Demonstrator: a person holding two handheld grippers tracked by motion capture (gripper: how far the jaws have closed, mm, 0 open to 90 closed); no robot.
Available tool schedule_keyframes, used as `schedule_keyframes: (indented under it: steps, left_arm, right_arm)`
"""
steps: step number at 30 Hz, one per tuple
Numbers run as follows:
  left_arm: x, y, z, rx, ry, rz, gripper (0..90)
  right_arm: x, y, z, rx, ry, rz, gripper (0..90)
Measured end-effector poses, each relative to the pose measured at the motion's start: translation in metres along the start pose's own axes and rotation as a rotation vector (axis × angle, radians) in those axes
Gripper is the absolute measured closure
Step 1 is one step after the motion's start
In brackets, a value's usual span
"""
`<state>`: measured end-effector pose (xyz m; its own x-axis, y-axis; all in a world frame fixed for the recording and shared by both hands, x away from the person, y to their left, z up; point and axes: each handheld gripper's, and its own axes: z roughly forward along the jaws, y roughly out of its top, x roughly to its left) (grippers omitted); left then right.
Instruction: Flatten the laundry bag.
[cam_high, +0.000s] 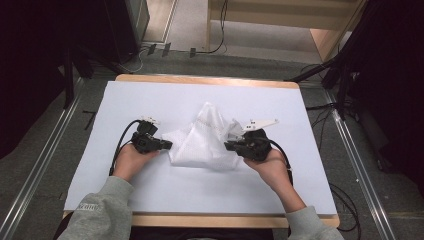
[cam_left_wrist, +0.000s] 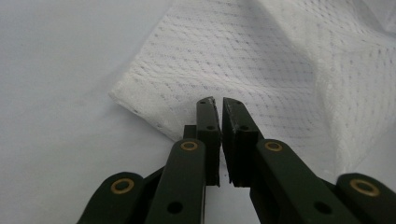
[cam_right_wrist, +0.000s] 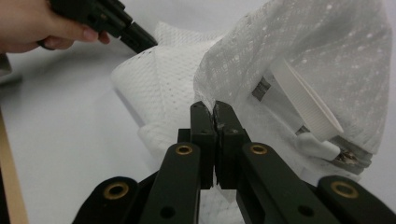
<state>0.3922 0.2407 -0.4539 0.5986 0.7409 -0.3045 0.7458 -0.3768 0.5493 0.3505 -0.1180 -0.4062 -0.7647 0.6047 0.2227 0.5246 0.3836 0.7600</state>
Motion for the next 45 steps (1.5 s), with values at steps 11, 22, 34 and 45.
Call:
schedule_keyframes:
  steps: [11,22,34,45]
  left_arm:
    - [0.003,0.001,0.000,0.003,-0.012,-0.009,86.6]
    - [0.005,0.005,0.000,0.013,-0.015,-0.014,85.3]
    - [0.006,0.007,0.000,0.018,-0.044,-0.032,76.6]
    - [-0.007,0.012,-0.010,-0.030,-0.061,-0.013,70.4]
  right_arm:
    - [0.006,-0.037,-0.027,0.019,0.009,0.040,89.4]
    - [0.006,-0.067,-0.045,0.052,-0.002,0.092,85.9]
    - [0.014,-0.062,-0.076,-0.008,0.003,0.082,73.5]
    - [0.001,-0.036,-0.096,-0.064,-0.059,0.055,69.4]
